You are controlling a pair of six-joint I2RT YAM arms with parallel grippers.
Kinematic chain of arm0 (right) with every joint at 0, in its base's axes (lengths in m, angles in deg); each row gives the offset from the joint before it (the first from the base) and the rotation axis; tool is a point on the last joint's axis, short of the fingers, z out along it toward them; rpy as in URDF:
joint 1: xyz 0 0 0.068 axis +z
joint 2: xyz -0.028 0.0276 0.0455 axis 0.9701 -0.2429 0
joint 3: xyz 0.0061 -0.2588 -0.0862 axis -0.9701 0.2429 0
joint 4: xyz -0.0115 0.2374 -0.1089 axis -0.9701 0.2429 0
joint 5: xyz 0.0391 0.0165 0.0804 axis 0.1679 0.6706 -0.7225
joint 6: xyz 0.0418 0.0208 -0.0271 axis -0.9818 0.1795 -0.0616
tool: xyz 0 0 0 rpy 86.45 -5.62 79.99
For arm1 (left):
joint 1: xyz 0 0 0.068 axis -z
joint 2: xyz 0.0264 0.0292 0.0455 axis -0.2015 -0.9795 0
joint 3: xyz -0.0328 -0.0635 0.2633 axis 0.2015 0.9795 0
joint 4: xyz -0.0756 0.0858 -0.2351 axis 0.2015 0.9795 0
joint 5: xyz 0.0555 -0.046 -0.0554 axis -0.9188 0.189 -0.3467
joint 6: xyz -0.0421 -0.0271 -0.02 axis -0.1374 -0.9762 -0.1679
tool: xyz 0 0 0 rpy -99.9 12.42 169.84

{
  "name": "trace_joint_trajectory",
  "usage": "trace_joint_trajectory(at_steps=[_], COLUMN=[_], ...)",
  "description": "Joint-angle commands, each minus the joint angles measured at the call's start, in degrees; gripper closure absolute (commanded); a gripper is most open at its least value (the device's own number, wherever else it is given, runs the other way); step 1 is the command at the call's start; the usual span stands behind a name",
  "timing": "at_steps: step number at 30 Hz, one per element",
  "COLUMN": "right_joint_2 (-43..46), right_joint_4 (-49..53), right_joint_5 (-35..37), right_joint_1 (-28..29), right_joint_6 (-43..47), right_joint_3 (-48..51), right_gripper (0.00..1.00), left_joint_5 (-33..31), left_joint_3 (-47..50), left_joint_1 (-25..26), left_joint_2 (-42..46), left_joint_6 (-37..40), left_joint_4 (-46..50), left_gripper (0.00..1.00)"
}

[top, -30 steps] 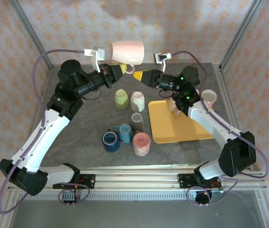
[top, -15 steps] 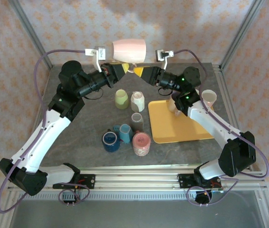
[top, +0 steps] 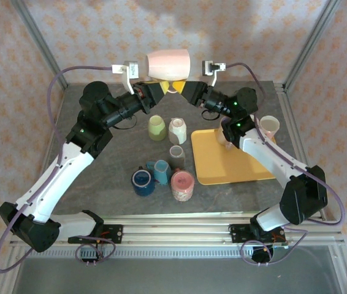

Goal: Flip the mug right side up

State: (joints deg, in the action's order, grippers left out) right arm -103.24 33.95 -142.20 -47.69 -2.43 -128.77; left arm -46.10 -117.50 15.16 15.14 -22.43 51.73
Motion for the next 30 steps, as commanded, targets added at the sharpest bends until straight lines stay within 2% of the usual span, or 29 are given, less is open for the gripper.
trace_joint_trajectory(at_steps=[1,7,12,13,17,22,24,30], right_joint_2=[-0.4,-0.1,1.9,2.5,5.3,7.5,8.1,9.5], right_joint_4=[-4.7,-4.1,1.9,3.5,13.4,23.0,25.5,31.2], right_joint_5=[1.1,1.7,3.6,4.0,7.4,11.8,12.9,16.1], right_joint_1=[0.7,0.7,0.7,0.7,0.7,0.7,0.7,0.7], right_joint_6=[-0.6,0.7,6.2,7.8,16.0,23.1,24.8,27.8], right_joint_3=[-2.3,-2.1,-1.6,-1.5,-1.7,-2.4,-2.6,-2.5], right_gripper=[0.81,0.93,0.98,0.99,1.0,1.0,1.0,1.0], left_joint_5=[-1.4,-1.8,-2.7,-2.9,-5.4,-5.8,-5.6,-5.5], left_joint_3=[0.8,1.3,1.7,1.9,2.7,2.4,2.2,2.8], left_joint_1=[0.8,0.8,0.7,0.8,0.7,0.8,0.7,0.7], left_joint_2=[0.7,0.4,0.9,1.0,1.9,2.0,2.2,3.7], left_joint_6=[0.4,1.1,2.8,3.2,3.2,3.9,4.3,7.0], left_joint_4=[-7.1,-7.1,-5.1,-4.7,-3.8,-2.1,-0.9,3.6], left_gripper=[1.0,1.0,0.99,0.95,0.7,0.54,0.44,0.34])
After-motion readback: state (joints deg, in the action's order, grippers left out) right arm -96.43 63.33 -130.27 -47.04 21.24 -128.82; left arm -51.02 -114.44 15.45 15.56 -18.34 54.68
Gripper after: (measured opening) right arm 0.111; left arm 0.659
